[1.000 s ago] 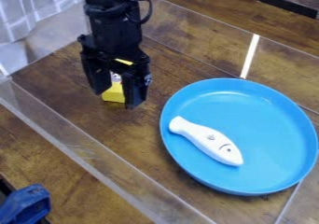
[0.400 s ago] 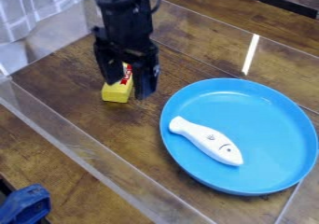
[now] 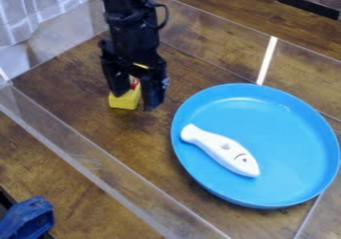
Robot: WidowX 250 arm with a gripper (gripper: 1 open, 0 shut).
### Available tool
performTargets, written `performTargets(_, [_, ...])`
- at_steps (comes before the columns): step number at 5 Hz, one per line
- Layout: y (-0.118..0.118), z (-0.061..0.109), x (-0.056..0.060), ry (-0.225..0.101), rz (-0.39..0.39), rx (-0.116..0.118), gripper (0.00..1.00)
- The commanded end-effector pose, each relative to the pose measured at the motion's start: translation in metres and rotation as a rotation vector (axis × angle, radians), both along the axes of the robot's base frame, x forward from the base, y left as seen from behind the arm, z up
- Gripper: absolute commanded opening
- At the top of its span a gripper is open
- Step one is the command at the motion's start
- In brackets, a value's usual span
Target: Put the yellow brick in the blue tray
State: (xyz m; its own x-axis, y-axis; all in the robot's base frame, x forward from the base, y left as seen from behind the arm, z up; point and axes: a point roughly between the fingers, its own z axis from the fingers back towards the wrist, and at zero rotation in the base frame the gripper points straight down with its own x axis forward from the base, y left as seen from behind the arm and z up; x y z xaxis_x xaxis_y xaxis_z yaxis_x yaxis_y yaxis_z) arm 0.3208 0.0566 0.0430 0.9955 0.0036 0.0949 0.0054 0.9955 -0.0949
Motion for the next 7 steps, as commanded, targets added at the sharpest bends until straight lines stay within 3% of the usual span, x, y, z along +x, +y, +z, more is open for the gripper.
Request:
performTargets(1, [0.006, 0.015, 0.015, -0.062, 0.059, 0.008, 1.0])
performTargets(2, [0.004, 0.011, 0.022, -0.06, 0.088, -0.005, 1.0])
performTargets(4, [0.013, -0.002, 0.016, -0.045, 0.219, 0.001, 1.0])
performTargets(7, [0.027, -0.009, 0.047, -0.029, 0.042, 0.023, 1.0])
